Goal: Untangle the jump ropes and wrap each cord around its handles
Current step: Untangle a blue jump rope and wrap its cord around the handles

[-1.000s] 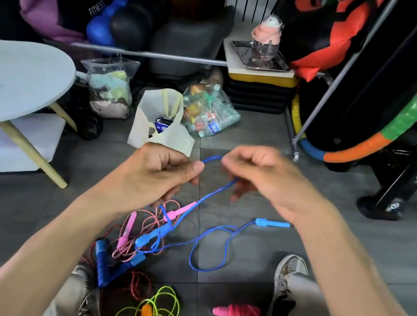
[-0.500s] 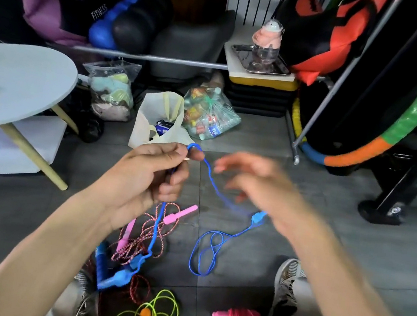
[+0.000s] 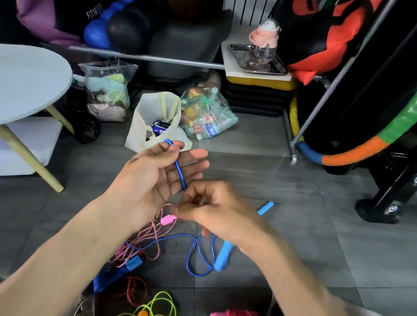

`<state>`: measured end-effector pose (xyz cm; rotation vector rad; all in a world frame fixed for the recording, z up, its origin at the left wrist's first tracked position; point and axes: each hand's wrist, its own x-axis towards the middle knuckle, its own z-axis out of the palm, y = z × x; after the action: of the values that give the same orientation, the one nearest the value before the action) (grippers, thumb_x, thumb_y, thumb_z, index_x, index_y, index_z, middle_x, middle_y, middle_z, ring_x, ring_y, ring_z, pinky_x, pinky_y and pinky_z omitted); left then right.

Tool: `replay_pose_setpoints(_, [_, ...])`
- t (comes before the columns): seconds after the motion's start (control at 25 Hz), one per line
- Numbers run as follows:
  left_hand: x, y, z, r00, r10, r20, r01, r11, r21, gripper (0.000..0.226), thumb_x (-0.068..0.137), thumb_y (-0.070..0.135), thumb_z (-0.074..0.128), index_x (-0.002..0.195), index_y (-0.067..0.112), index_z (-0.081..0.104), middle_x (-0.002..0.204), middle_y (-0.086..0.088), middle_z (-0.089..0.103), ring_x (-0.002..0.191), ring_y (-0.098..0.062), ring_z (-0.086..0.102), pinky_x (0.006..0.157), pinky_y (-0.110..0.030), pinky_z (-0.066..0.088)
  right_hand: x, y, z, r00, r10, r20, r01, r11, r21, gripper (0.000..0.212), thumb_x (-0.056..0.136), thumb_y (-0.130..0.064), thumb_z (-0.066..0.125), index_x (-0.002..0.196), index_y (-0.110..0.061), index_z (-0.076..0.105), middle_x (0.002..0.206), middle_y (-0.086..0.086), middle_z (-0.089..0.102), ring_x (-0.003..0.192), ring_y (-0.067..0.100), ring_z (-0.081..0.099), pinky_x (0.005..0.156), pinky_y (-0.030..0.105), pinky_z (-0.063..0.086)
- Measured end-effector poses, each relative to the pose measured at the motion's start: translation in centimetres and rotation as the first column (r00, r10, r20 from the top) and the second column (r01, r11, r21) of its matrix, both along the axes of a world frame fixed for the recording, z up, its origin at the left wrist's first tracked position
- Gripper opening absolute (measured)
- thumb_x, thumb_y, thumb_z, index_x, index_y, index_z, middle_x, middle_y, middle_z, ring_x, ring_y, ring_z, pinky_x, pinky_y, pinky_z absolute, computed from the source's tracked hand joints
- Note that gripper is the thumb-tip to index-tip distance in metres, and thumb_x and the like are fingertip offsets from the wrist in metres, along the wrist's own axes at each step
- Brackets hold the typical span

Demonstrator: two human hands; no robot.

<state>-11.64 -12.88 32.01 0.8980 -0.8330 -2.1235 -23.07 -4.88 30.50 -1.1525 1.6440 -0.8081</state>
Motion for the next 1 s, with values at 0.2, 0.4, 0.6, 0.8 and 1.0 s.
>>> replay_pose_setpoints(0.2, [0.0, -0.5, 0.5, 0.998, 0.002, -0.069, 0.006, 0.994, 0.110, 0.021, 0.102, 0.009, 0.038, 0.087, 0.007, 0.052, 0.099, -0.018, 0.074, 0.087, -0.032, 0.073, 0.064, -0.032, 0.061, 1.7, 0.5, -2.3, 0.907, -0.307, -0.289, 0.254, 0.945, -0.205, 0.023, 0.082, -0.030, 0.072, 0.085, -0.026, 0.050, 0.080, -0.012, 0.054, 0.067, 0.005, 0.052, 0.057, 0.019, 0.036])
replay_pose_setpoints(0.4, [0.1, -0.6, 0.0, 1.000, 0.000, 0.027, 0.001, 0.999, -0.047, 0.028, 0.100, 0.029, 0.043, 0.098, 0.005, 0.057, 0.110, -0.014, 0.072, 0.102, -0.028, 0.070, 0.081, -0.033, 0.059, 0.9, 0.1, -2.6, 0.996, 0.038, 0.083, -0.035, 0.999, -0.035, 0.024, 0.099, -0.023, 0.053, 0.084, -0.011, 0.068, 0.079, 0.008, 0.069, 0.061, 0.010, 0.059, 0.055, 0.025, 0.050])
replay_pose_setpoints(0.6, [-0.2, 2.0, -0.8, 0.808, -0.279, 0.519, 0.518, 0.758, -0.398, 0.053, 0.075, 0.052, 0.072, 0.120, 0.025, 0.063, 0.110, 0.011, 0.072, 0.098, 0.001, 0.066, 0.088, -0.018, 0.051, -3.9, -0.8, 1.1, 0.537, -0.337, 0.773, 0.506, 0.862, 0.025, 0.027, 0.101, -0.019, 0.047, 0.083, -0.005, 0.061, 0.066, 0.009, 0.068, 0.052, 0.017, 0.068, 0.053, 0.028, 0.059])
replay_pose_setpoints(0.8, [-0.6, 4.0, -3.3, 0.684, -0.464, 0.563, 0.690, 0.663, -0.292, 0.017, 0.083, 0.007, 0.074, 0.098, 0.010, 0.067, 0.078, -0.006, 0.072, 0.073, -0.018, 0.066, 0.072, -0.030, 0.054, -8.3, -0.5, 2.6, 0.179, -0.398, 0.900, 0.744, 0.653, 0.141, 0.030, 0.102, -0.021, 0.048, 0.078, -0.007, 0.058, 0.060, 0.005, 0.064, 0.052, 0.016, 0.068, 0.051, 0.024, 0.056])
replay_pose_setpoints(1.0, [-0.3, 2.8, -2.6, 0.793, -0.327, 0.514, 0.546, 0.756, -0.361, 0.017, 0.079, 0.027, 0.074, 0.079, 0.011, 0.069, 0.072, -0.003, 0.061, 0.070, -0.012, 0.054, 0.068, -0.023, 0.043, -12.8, 0.5, 3.5, 0.062, -0.393, 0.918, 0.902, 0.416, 0.117, 0.032, 0.103, -0.022, 0.045, 0.078, -0.007, 0.056, 0.053, 0.004, 0.063, 0.050, 0.013, 0.066, 0.051, 0.022, 0.054])
